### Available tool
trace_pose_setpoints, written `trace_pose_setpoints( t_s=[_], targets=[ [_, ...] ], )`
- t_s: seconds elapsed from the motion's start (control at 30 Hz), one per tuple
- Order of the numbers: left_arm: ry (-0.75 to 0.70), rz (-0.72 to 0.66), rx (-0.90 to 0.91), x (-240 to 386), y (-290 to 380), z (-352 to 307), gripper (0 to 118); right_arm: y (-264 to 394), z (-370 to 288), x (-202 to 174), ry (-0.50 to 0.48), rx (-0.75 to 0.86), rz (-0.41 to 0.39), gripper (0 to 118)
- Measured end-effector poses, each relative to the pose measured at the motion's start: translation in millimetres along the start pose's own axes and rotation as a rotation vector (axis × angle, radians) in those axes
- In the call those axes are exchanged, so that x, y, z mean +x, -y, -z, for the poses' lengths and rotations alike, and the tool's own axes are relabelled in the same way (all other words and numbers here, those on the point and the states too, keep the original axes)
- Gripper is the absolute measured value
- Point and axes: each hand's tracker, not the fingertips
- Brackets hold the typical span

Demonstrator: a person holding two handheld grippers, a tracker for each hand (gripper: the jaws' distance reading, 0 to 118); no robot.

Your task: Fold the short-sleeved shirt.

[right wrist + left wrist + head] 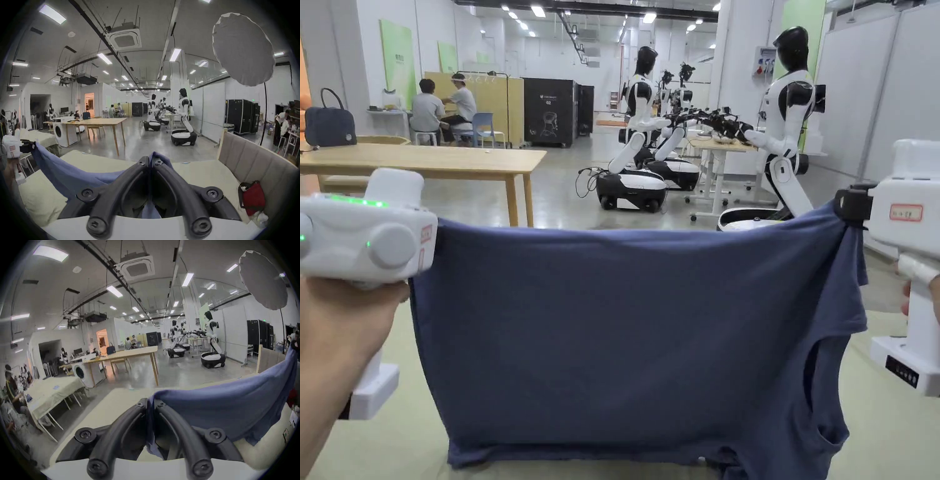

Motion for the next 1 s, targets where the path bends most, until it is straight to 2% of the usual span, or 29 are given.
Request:
trace_pose_setpoints(
  t_s=[0.17, 0.3, 0.43, 0.63, 0.8, 0.9, 0.93, 0.97, 1.0],
  targets=[
    [0.030, -0.028, 0.004, -0.2, 19.8, -35.7, 6, 15.6, -38.0, 5.4, -0.009, -0.017, -0.008, 4],
    [0.086, -0.010, -0.022, -5.8, 54.1, -80.1, 6, 53.0, -91.4, 10.1, -0.020, -0.071, -0.012, 4],
    [0.132, 0.004, -0.071, -12.4, 113.1, -129.3, 6, 116.1, -151.3, 12.6, -0.029, -0.161, -0.048, 4],
    [0.175, 0.071, -0.251, -13.8, 233.1, -199.8, 6, 246.5, -214.2, 9.9, -0.072, -0.437, -0.085, 4],
    [0.162, 0.043, -0.436, -21.5, 321.9, -208.2, 6, 342.2, -232.2, 11.0, -0.070, -0.591, -0.056, 4],
    [0.173, 0.025, -0.448, -19.6, 342.7, -211.3, 6, 371.2, -237.0, 7.1, -0.054, -0.628, -0.052, 4],
    [0.172, 0.025, -0.450, -17.2, 344.8, -213.7, 10, 374.7, -238.8, 6.1, -0.051, -0.626, -0.052, 4],
    [0.168, 0.028, -0.435, -13.4, 342.1, -217.9, 25, 375.2, -244.5, 3.9, -0.059, -0.612, -0.059, 10],
    [0.147, 0.031, -0.411, -11.6, 336.1, -223.7, 56, 371.7, -246.3, 0.4, -0.085, -0.588, -0.087, 37]
  ],
)
